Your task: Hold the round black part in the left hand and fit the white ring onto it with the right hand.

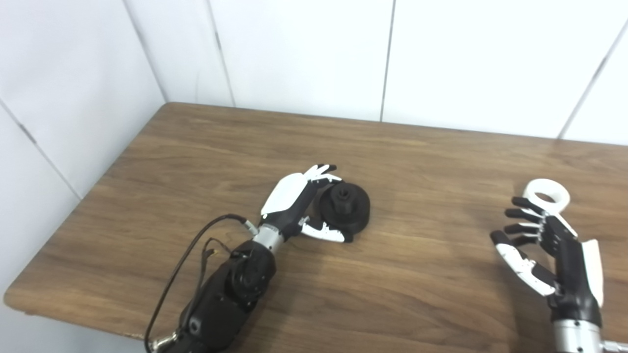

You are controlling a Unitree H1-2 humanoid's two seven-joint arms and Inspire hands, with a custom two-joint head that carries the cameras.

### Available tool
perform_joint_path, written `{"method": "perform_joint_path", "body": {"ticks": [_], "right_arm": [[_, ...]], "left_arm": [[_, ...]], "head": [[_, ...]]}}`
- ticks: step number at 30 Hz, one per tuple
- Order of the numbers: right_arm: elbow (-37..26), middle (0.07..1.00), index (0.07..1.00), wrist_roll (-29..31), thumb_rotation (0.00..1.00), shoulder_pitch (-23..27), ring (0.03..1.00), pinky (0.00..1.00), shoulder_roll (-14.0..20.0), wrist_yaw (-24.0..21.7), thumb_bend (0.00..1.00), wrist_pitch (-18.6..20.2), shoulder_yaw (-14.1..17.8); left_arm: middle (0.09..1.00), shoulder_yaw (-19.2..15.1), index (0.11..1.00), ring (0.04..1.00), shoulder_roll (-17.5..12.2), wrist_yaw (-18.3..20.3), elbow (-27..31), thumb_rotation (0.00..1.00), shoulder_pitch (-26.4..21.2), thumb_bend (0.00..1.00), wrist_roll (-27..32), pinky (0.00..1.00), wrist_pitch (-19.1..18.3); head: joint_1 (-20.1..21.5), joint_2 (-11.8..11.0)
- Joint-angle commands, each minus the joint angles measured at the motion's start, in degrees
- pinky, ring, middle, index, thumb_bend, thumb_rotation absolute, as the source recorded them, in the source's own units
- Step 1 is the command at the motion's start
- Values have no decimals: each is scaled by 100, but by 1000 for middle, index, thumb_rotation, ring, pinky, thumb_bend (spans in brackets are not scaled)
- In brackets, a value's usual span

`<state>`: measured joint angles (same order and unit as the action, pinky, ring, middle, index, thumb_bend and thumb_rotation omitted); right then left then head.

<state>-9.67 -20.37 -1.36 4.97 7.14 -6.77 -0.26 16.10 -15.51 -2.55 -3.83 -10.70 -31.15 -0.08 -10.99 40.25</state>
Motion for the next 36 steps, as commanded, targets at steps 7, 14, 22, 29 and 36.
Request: {"method": "perform_joint_path", "body": {"ticks": [7, 14, 22, 29, 36], "right_arm": [[-327, 670, 737, -57, 336, 158, 573, 464, -166, 65, 555, -20, -50], [-383, 680, 747, -185, 381, 149, 595, 483, -234, 53, 553, 89, -127], [-454, 683, 752, -166, 383, 161, 589, 475, -345, 33, 559, 251, -194], [-555, 677, 749, -342, 404, 155, 591, 479, -373, 57, 554, 394, -268], [-549, 678, 751, -328, 399, 161, 584, 477, -387, 65, 555, 390, -284]], "left_arm": [[944, 174, 668, 978, 65, 320, 445, 279, 186, 845, -89, 837, 91], [951, 213, 680, 989, 50, 592, 795, 273, 403, 843, -68, 858, 26], [959, 271, 684, 1000, 75, 890, 1177, 271, 639, 840, 49, 880, 75], [954, 427, 683, 996, 110, 1132, 1414, 317, 791, 855, -39, 901, 99], [958, 600, 677, 998, 152, 1289, 1597, 311, 881, 863, -18, 914, 172]], "head": [[223, 78], [523, 136], [833, 196], [934, 220], [970, 226]]}}
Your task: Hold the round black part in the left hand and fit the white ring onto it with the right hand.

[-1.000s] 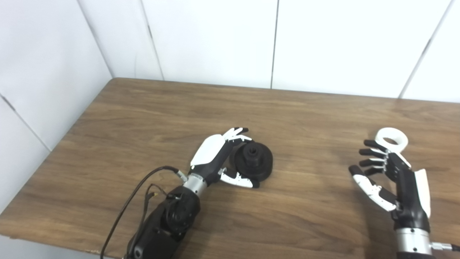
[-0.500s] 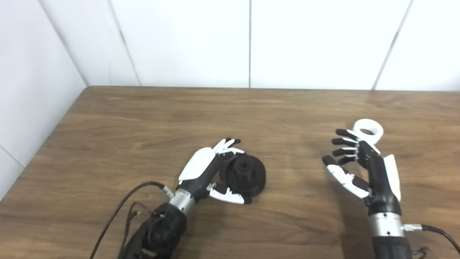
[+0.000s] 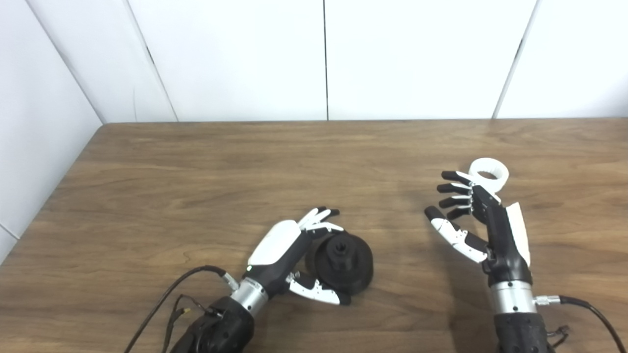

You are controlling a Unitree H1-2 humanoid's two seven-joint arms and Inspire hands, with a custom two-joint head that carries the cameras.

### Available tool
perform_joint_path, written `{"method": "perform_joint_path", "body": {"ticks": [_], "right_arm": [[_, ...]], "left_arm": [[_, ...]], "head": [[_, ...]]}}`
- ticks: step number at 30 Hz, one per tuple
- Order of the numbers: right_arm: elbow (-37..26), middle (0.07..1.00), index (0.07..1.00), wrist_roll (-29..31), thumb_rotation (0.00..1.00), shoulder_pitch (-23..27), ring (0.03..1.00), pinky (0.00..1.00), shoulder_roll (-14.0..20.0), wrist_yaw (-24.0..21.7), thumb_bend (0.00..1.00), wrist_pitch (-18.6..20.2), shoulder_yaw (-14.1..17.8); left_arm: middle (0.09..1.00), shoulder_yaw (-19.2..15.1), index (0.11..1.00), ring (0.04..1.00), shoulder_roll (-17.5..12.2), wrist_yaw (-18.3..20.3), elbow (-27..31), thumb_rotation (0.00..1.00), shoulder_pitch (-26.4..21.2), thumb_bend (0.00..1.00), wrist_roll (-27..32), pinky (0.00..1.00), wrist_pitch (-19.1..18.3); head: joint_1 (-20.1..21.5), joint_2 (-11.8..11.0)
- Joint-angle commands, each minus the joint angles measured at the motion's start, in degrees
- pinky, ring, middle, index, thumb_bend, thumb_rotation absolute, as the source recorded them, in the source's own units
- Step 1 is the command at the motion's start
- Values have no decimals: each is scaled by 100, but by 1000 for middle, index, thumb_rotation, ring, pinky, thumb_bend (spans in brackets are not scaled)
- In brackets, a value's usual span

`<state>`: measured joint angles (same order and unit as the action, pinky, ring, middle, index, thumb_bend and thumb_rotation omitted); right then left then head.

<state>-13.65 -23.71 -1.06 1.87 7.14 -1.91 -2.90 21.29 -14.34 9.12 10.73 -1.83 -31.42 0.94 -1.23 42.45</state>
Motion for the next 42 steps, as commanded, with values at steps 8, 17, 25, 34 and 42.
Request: {"method": "perform_joint_path", "body": {"ticks": [8, 17, 25, 34, 42], "right_arm": [[-166, 684, 749, 16, 388, 121, 599, 488, -94, 54, 560, -91, -25], [-181, 678, 747, -7, 379, 149, 591, 480, -85, 48, 548, -96, -26], [-200, 674, 744, -6, 385, 163, 588, 480, -74, 42, 550, -81, -13], [-331, 668, 746, -43, 399, 203, 572, 471, -79, 1, 555, 84, -23], [-411, 683, 744, -177, 390, 300, 587, 471, -77, -9, 557, 159, -61]], "left_arm": [[959, 72, 680, 1000, 46, 182, 183, 315, -17, 856, -70, 925, 37], [961, 73, 701, 1000, 33, 266, 126, 301, -77, 909, -317, 947, -103], [959, 39, 701, 1000, 93, 321, 28, 287, -125, 959, -433, 954, -146], [966, 12, 710, 1000, 83, 391, 5, 304, -144, 999, -423, 950, -198], [971, -37, 711, 1000, -66, 385, -15, 309, -108, 993, -467, 933, -136]], "head": [[11, 29], [48, 63], [98, 64], [346, 67], [1447, -161]]}}
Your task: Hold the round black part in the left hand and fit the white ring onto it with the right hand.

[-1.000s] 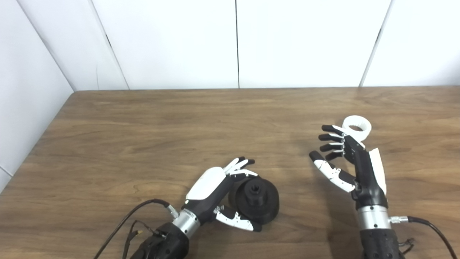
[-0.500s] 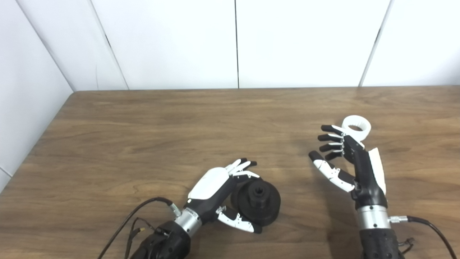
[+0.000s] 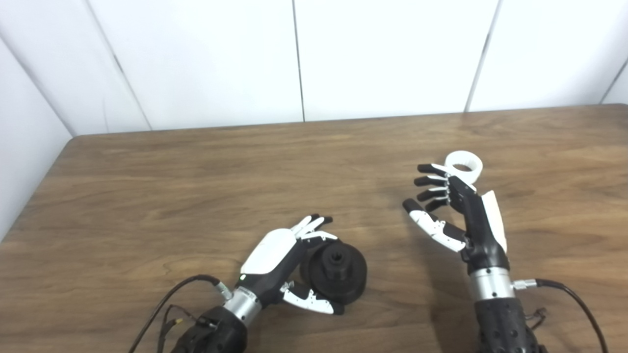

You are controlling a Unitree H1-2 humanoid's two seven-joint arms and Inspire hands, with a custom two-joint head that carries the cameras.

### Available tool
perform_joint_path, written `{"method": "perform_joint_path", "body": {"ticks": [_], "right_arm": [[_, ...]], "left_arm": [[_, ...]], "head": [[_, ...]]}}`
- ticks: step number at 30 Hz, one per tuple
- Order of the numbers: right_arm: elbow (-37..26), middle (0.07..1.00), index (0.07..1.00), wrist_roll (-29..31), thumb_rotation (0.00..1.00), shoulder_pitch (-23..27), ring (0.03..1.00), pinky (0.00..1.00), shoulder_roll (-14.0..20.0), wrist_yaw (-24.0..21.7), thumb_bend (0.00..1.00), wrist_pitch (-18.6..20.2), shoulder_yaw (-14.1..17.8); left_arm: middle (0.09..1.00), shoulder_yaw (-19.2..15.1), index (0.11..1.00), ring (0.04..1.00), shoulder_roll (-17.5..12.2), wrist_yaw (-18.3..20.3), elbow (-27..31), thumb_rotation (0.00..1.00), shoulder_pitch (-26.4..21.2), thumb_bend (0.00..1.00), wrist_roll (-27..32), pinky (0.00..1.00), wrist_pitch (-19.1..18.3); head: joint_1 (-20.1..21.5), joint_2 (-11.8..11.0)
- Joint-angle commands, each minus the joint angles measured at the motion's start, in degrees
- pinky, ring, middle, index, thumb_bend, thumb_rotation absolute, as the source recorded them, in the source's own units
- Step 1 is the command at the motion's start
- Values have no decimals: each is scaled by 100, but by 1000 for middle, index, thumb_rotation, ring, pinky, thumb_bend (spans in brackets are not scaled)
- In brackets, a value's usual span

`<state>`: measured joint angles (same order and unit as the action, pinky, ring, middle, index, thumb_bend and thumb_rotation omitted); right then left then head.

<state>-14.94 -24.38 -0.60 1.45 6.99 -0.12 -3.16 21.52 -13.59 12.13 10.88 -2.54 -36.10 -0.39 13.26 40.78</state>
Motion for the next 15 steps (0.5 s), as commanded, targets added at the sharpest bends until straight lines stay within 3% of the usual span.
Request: {"method": "perform_joint_path", "body": {"ticks": [1, 2, 7, 11, 15], "right_arm": [[-278, 684, 745, -164, 389, 307, 586, 468, -27, 14, 556, 7, -35], [-259, 684, 743, -323, 363, 377, 565, 445, -7, 47, 550, 47, -44], [-233, 676, 739, -932, 411, 693, 540, 422, 131, 114, 579, 344, 26], [-249, 689, 726, -1166, 372, 901, 559, 425, 324, 160, 593, 519, 212], [-276, 713, 729, -1347, 380, 1033, 628, 481, 530, 149, 597, 646, 370]], "left_arm": [[971, -87, 712, 1000, -180, 88, -27, 309, -26, 991, 33, 932, 21], [971, -118, 710, 1000, -229, 98, -29, 312, -15, 988, 78, 931, 57], [970, -204, 711, 1000, -382, 155, -54, 277, 9, 966, 229, 957, 229], [965, -232, 705, 1000, -387, 137, -95, 269, 21, 964, 309, 950, 362], [961, -237, 702, 1000, -359, 140, -111, 262, 20, 963, 322, 940, 413]], "head": [[287, -70], [590, -172], [1036, -369], [1129, -456], [958, -434]]}}
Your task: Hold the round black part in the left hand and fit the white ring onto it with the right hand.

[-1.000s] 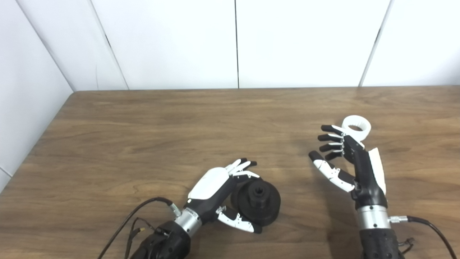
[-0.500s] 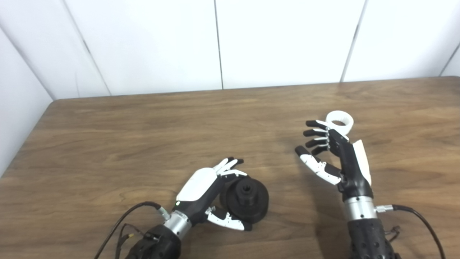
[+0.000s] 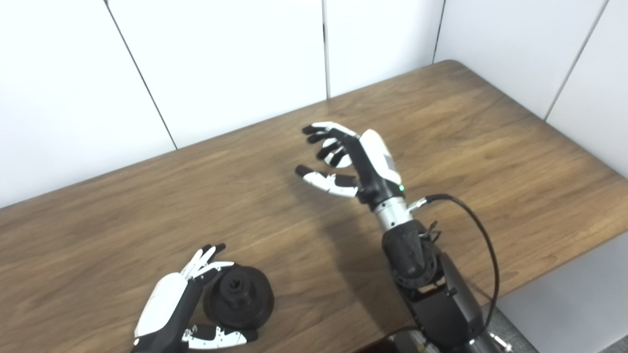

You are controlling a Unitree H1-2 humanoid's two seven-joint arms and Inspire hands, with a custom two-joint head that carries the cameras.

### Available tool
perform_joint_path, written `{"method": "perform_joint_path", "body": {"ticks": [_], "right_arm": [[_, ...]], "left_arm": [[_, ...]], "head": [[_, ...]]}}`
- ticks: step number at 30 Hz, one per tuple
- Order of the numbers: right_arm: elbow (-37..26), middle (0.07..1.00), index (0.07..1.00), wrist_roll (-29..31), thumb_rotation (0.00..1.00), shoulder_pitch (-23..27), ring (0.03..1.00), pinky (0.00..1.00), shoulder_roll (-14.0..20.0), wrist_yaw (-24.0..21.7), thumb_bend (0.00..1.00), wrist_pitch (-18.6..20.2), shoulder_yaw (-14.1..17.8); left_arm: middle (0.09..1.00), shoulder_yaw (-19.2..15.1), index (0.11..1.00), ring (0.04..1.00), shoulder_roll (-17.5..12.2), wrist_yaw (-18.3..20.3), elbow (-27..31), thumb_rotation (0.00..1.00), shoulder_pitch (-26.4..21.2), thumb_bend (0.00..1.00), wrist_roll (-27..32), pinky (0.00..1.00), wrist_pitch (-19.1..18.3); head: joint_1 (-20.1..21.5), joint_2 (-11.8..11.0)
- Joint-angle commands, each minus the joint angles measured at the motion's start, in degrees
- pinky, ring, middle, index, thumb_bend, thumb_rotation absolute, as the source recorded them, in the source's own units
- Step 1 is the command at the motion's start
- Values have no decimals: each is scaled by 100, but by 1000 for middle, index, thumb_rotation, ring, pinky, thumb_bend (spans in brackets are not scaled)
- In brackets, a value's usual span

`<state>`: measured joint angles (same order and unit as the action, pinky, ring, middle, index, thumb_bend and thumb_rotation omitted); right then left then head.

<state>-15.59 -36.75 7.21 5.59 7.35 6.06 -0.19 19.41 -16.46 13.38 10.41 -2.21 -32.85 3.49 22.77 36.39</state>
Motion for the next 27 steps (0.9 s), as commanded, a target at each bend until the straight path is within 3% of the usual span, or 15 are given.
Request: {"method": "perform_joint_path", "body": {"ticks": [1, 9, 19, 27], "right_arm": [[-210, 721, 731, -211, 392, 301, 645, 496, 212, 109, 598, 81, 134], [-50, 875, 760, -453, 452, 657, 829, 639, 920, -109, 618, 415, 422], [489, 915, 800, -627, 530, 1218, 882, 689, 1655, -665, 685, 670, 202], [1337, 927, 803, -629, 572, 1711, 900, 714, 2044, -907, 699, 567, -143]], "left_arm": [[960, -21, 703, 1000, -62, 16, -65, 266, -14, 963, -9, 937, 27], [951, -30, 694, 1000, -24, 20, -25, 262, 30, 967, -39, 930, -31], [958, -45, 705, 999, -50, 7, 10, 264, 69, 959, -56, 915, 13], [952, -26, 699, 998, 17, -17, -6, 268, 65, 963, -100, 918, -15]], "head": [[-38, 0], [18, -65], [-56, -46], [-125, -51]]}}
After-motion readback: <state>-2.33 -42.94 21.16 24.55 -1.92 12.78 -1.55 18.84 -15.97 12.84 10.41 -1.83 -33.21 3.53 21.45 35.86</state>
